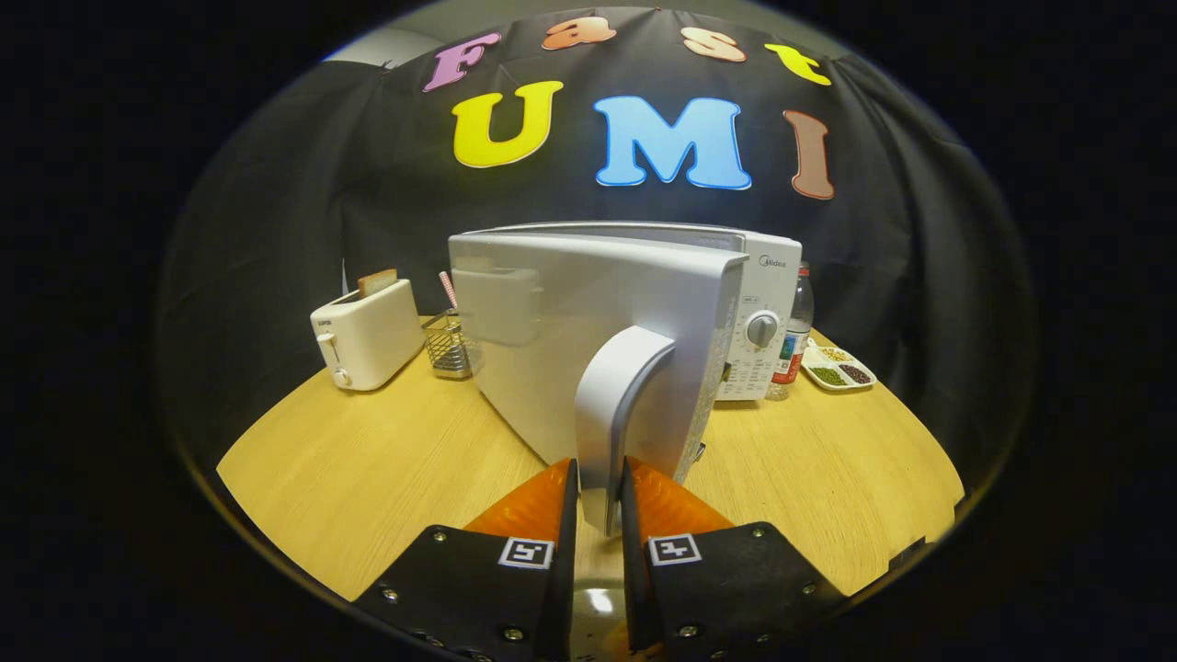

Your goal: Open the microwave, put the food inside, and close the microwave door.

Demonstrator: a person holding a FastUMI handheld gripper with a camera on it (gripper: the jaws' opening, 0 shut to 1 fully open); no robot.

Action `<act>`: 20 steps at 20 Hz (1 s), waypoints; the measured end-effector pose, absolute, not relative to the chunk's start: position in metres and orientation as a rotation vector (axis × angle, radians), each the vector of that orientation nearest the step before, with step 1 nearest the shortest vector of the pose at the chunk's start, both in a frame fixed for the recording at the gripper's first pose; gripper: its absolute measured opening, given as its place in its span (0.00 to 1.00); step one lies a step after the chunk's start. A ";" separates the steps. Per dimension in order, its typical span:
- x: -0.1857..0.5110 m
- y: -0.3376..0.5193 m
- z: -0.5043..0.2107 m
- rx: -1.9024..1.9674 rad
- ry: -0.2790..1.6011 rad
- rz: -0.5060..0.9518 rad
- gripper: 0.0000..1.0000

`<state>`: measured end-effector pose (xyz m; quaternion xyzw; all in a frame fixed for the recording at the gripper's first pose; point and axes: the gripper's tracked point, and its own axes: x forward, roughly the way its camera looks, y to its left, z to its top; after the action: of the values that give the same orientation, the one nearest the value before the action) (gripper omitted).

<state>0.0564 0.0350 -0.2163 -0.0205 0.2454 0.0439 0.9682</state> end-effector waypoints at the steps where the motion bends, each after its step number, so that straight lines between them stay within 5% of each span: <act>1: 0.051 0.041 -0.216 -0.043 0.496 0.092 0.23; 20: -0.016 0.182 -0.225 -0.131 0.508 0.246 0.24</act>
<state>-0.0156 0.1824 -0.2245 -0.0644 0.2505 0.1214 0.9583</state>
